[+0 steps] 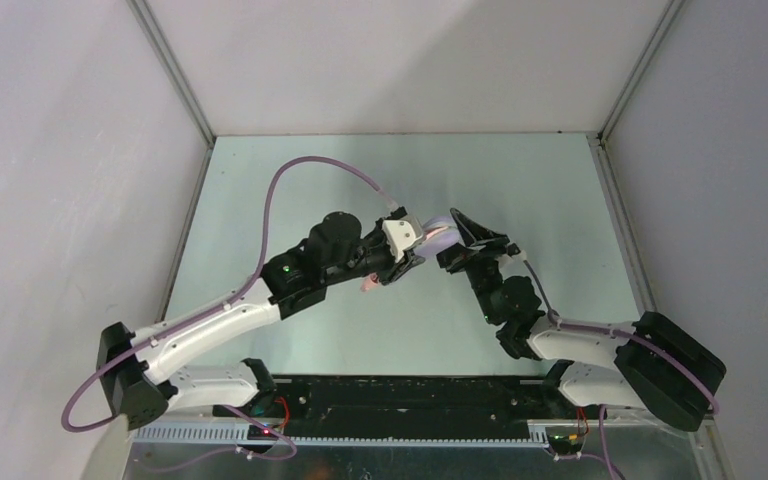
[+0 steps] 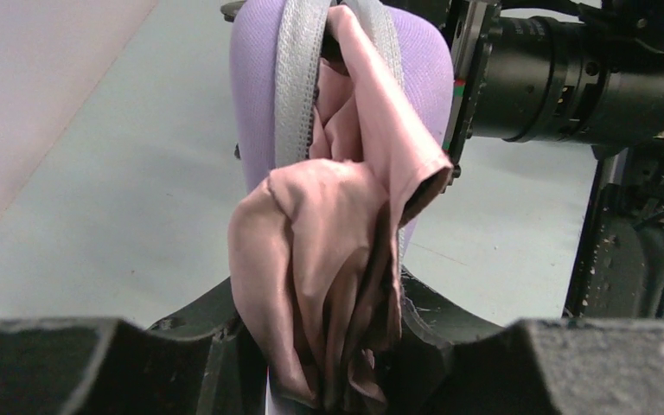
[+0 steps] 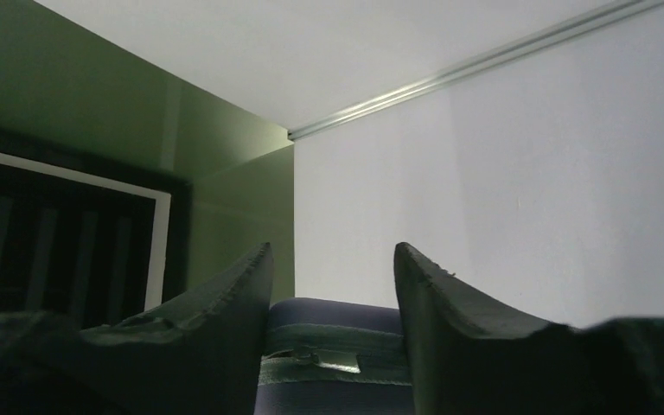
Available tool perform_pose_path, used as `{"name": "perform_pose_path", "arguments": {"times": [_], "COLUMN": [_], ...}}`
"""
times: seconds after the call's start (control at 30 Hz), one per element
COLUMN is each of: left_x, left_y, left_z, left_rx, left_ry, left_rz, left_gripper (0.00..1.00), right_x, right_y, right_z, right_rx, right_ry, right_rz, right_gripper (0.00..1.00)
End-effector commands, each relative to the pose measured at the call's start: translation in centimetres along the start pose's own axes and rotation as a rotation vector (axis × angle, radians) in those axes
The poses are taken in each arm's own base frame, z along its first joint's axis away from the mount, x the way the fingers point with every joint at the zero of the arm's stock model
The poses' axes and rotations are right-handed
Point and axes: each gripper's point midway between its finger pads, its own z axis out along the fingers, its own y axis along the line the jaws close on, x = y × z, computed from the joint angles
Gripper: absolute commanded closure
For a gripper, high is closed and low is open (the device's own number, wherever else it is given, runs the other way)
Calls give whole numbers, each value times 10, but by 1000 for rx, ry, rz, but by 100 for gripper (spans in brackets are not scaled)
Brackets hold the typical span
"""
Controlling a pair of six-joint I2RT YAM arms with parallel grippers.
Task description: Put away the umbrella
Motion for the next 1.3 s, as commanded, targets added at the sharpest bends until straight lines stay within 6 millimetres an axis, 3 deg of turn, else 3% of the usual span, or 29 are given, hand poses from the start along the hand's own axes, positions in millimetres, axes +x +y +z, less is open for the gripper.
{"name": "perform_pose_path", "arguments": {"times": [0.0, 0.27, 0.47, 0.6, 0.73, 1.0, 1.1, 1.17, 1.27], "left_x": [-26, -9, 0, 5, 13, 79, 102, 114, 136], "left_y": [40, 54, 56, 56, 46, 38, 37, 39, 36], "left_z": [5, 6, 10, 12, 14, 22, 22, 23, 27], "left_rx": [-159, -213, -216, -211, -159, -143, -156, -171, -163], "left_ry": [-86, -37, -12, 7, 37, 307, 392, 452, 561], "left_rz": [45, 26, 20, 23, 30, -121, -137, -141, -156], "left_gripper": [100, 100, 100, 100, 100, 100, 100, 100, 100], "right_x": [19, 9, 0, -3, -8, -14, 1, 11, 16], "right_y": [33, 16, 18, 12, 24, 46, 63, 56, 22], "right_z": [-4, -11, -13, -12, -7, -1, 2, 8, 6], "right_rx": [-38, 76, 104, 133, 97, 193, 146, 195, 329], "right_ry": [85, 17, -25, -34, -19, 70, 158, 235, 309], "right_rz": [249, 194, 169, 167, 132, -206, -294, -360, -472], "right_gripper": [51, 65, 100, 100, 100, 100, 100, 100, 100]}}
